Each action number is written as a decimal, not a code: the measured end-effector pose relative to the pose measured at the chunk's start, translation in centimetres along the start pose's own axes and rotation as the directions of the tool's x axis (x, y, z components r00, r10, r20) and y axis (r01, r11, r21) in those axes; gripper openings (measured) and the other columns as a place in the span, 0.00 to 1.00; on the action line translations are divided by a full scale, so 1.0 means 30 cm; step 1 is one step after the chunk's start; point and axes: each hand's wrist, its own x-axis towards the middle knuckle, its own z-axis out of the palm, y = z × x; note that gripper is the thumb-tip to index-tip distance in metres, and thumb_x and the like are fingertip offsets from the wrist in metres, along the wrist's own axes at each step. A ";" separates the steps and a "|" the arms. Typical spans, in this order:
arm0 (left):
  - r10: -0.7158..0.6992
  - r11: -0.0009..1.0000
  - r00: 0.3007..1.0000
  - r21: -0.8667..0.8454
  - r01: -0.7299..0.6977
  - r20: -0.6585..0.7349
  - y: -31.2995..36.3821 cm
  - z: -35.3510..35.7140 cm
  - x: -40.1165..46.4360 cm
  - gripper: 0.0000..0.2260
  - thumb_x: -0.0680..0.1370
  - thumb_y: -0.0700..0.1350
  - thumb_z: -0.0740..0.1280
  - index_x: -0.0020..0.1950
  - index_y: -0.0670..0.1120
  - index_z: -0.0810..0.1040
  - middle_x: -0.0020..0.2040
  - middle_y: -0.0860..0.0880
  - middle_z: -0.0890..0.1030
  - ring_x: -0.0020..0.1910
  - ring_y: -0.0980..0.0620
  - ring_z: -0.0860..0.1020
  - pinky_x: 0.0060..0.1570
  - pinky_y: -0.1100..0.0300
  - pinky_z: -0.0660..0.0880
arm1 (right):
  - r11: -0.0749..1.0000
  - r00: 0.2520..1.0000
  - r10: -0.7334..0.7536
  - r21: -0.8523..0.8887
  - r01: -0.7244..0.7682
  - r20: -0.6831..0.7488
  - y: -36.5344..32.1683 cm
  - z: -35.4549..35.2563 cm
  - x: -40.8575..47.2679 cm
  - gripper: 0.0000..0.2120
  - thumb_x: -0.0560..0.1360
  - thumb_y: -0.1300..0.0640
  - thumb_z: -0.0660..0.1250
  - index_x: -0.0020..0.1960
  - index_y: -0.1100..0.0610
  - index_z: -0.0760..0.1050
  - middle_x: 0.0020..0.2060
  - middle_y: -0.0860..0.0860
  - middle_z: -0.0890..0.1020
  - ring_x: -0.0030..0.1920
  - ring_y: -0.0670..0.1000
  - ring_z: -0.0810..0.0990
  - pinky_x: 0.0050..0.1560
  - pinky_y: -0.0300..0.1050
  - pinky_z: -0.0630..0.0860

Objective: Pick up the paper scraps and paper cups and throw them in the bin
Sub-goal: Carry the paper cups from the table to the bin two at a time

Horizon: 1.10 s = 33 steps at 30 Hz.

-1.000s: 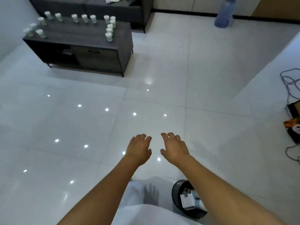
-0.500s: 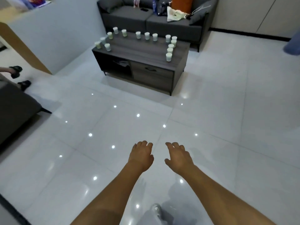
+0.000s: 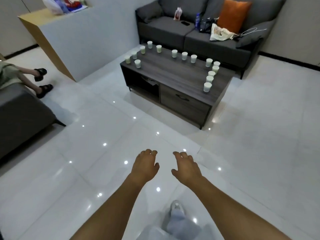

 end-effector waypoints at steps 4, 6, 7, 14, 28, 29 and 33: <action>-0.061 0.997 0.998 -0.054 0.060 -0.018 -0.018 -0.093 0.210 0.23 0.80 0.49 0.60 0.74 0.47 0.63 0.70 0.47 0.68 0.68 0.49 0.66 0.66 0.58 0.64 | 0.999 0.999 -0.044 -0.019 0.045 0.029 -0.029 -0.116 0.243 0.31 0.77 0.51 0.64 0.76 0.51 0.55 0.71 0.53 0.65 0.67 0.56 0.66 0.61 0.50 0.71; -0.085 0.994 0.996 -0.069 0.084 -0.019 -0.049 -0.137 0.308 0.23 0.80 0.49 0.60 0.74 0.47 0.62 0.71 0.48 0.68 0.69 0.49 0.66 0.66 0.58 0.64 | 0.997 0.997 -0.068 -0.038 0.070 0.036 -0.054 -0.165 0.371 0.31 0.77 0.51 0.64 0.76 0.51 0.55 0.70 0.53 0.65 0.66 0.56 0.67 0.60 0.50 0.72; -0.098 0.993 0.995 -0.072 0.096 -0.025 -0.073 -0.158 0.364 0.23 0.80 0.49 0.60 0.74 0.47 0.62 0.71 0.48 0.67 0.69 0.49 0.66 0.67 0.58 0.64 | 0.996 0.996 -0.081 -0.044 0.083 0.037 -0.070 -0.187 0.442 0.31 0.77 0.51 0.65 0.76 0.51 0.55 0.70 0.53 0.66 0.66 0.56 0.67 0.60 0.50 0.72; -0.143 0.987 0.990 -0.074 0.141 -0.016 -0.283 -0.317 0.751 0.23 0.80 0.49 0.60 0.74 0.47 0.63 0.70 0.47 0.68 0.68 0.48 0.66 0.66 0.58 0.64 | 0.993 0.994 -0.098 -0.065 0.100 0.045 -0.214 -0.307 0.911 0.32 0.76 0.51 0.66 0.75 0.51 0.56 0.69 0.53 0.66 0.66 0.56 0.67 0.62 0.50 0.71; -0.121 0.989 0.993 -0.087 0.121 0.001 -0.682 -0.762 1.613 0.23 0.79 0.48 0.60 0.73 0.46 0.63 0.70 0.46 0.68 0.68 0.47 0.65 0.65 0.56 0.66 | 0.999 0.997 -0.039 -0.026 0.041 0.066 -0.510 -0.590 1.806 0.32 0.76 0.51 0.66 0.75 0.51 0.56 0.69 0.53 0.66 0.66 0.56 0.68 0.61 0.51 0.72; -0.124 0.988 0.992 -0.090 0.124 0.006 -0.695 -0.778 1.671 0.23 0.79 0.48 0.60 0.74 0.46 0.62 0.70 0.46 0.68 0.68 0.47 0.65 0.65 0.56 0.66 | 0.999 0.997 -0.041 -0.027 0.043 0.070 -0.515 -0.612 1.862 0.32 0.76 0.51 0.66 0.75 0.51 0.56 0.69 0.53 0.66 0.66 0.56 0.68 0.61 0.51 0.71; -0.156 0.981 0.988 -0.116 0.155 0.004 -0.746 -0.844 1.952 0.23 0.79 0.48 0.60 0.73 0.46 0.63 0.70 0.46 0.68 0.68 0.47 0.66 0.64 0.56 0.66 | 0.997 0.995 -0.063 -0.036 0.066 0.082 -0.519 -0.716 2.148 0.32 0.76 0.52 0.66 0.75 0.52 0.55 0.70 0.54 0.66 0.66 0.56 0.67 0.62 0.52 0.71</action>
